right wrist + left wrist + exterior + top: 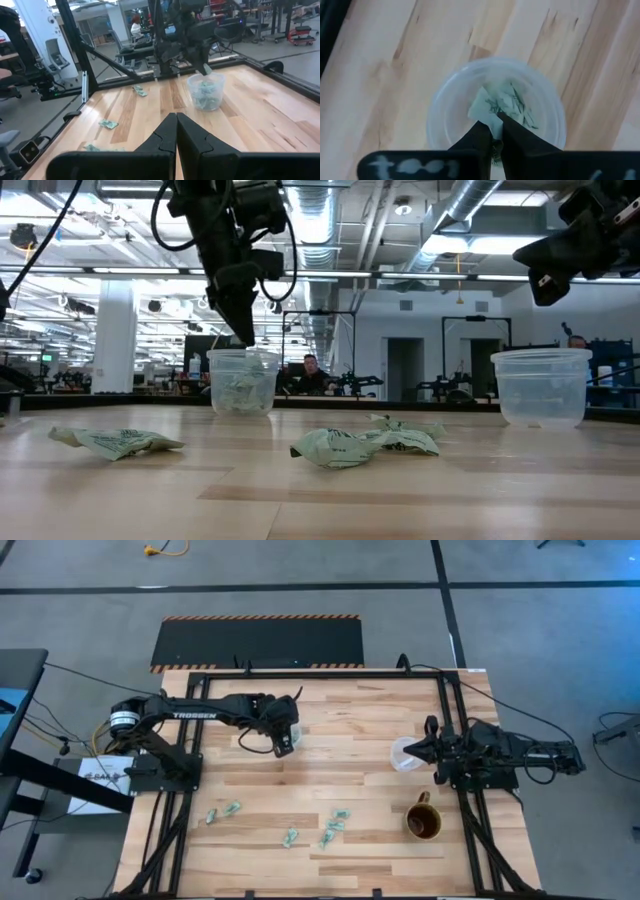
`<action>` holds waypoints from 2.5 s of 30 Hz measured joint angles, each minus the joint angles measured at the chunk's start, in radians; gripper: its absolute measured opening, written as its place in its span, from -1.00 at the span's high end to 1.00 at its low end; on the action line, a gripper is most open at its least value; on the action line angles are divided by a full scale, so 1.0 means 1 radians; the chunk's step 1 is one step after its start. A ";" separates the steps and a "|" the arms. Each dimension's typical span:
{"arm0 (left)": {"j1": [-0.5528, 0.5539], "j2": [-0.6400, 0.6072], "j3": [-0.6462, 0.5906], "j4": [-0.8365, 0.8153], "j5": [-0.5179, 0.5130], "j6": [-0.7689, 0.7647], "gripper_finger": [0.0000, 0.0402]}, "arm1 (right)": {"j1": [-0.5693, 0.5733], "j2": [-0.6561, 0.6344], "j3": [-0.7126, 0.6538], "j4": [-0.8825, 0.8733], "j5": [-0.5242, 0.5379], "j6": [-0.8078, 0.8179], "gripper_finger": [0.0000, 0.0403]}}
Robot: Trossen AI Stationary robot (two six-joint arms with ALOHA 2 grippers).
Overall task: Pick and place Stevia / Truvia into bins
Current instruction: Put the white stevia packet into the left transparent container
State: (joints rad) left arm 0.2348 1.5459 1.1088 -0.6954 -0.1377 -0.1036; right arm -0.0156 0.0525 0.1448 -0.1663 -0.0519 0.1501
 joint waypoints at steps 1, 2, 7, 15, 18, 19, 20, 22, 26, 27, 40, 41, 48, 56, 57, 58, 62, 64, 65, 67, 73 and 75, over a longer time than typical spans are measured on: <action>0.000 0.000 0.000 -0.003 -0.001 0.000 0.92 | 0.000 0.000 0.000 -0.003 -0.002 0.000 1.00; 0.000 0.000 0.000 -0.005 0.000 0.000 0.89 | 0.000 0.000 0.000 -0.005 -0.001 0.000 1.00; 0.000 0.000 0.000 -0.002 0.001 -0.012 0.70 | 0.000 0.000 0.000 -0.014 -0.001 0.000 1.00; 0.003 0.000 0.000 -0.005 0.026 -0.005 0.47 | 0.000 0.000 0.000 -0.015 -0.001 0.000 1.00; 0.003 -0.010 0.004 -0.003 0.138 -0.008 0.45 | 0.000 0.000 0.000 -0.016 -0.001 0.000 1.00; 0.001 -0.019 0.005 0.002 0.185 -0.012 0.44 | 0.000 0.000 0.000 -0.016 -0.001 0.000 1.00; -0.004 -0.027 0.006 0.014 0.232 -0.018 0.44 | 0.000 0.000 0.000 -0.016 -0.001 0.000 1.00; -0.025 -0.042 0.006 0.020 0.296 -0.039 0.44 | 0.000 0.000 0.000 -0.016 0.000 0.000 1.00; -0.111 -0.080 0.006 0.009 0.280 -0.084 0.44 | 0.000 0.000 0.000 -0.017 0.000 0.000 1.00; -0.139 -0.087 0.006 -0.008 0.259 -0.104 0.44 | 0.000 0.000 0.000 -0.017 0.000 0.000 1.00; -0.518 -0.145 -0.107 -0.354 0.050 -0.765 0.45 | 0.000 0.000 0.000 -0.018 0.000 0.000 1.00; -0.535 -0.158 -0.135 -0.342 0.054 -0.803 0.45 | 0.000 0.000 0.000 -0.020 0.000 0.000 1.00; -0.613 -0.240 -0.310 -0.263 0.144 -1.039 0.45 | 0.000 0.000 0.000 -0.022 0.000 0.000 1.00; -0.684 -0.255 -0.392 -0.164 0.193 -1.042 0.45 | 0.000 0.000 0.000 -0.022 0.000 0.000 1.00; -0.691 -0.252 -0.397 -0.157 0.193 -1.045 0.45 | 0.000 0.000 0.000 -0.022 0.000 0.000 1.00; -0.699 -0.252 -0.405 -0.150 0.194 -1.055 0.45 | 0.000 0.000 0.000 -0.022 0.000 0.000 1.00; -0.731 -0.252 -0.444 -0.104 0.225 -1.070 0.45 | 0.000 0.000 0.000 -0.022 0.000 0.000 1.00; -0.745 -0.252 -0.451 -0.077 0.237 -1.073 0.45 | 0.000 0.000 0.000 -0.022 0.000 0.000 1.00; -0.752 -0.252 -0.451 -0.068 0.241 -1.083 0.45 | 0.000 0.000 0.000 -0.022 0.000 0.000 1.00; -0.760 -0.252 -0.451 -0.063 0.244 -1.086 0.45 | 0.000 0.000 0.000 -0.022 0.000 0.000 1.00; -0.773 -0.252 -0.451 -0.090 0.211 -1.098 0.43 | 0.000 0.000 0.000 -0.022 0.000 0.000 1.00; -0.774 -0.252 -0.451 -0.091 0.208 -1.105 0.40 | 0.000 0.000 0.000 -0.022 0.000 0.000 1.00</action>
State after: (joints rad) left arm -0.5388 1.2940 0.6575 -0.7863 0.0699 -1.2090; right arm -0.0154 0.0525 0.1448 -0.1883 -0.0521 0.1501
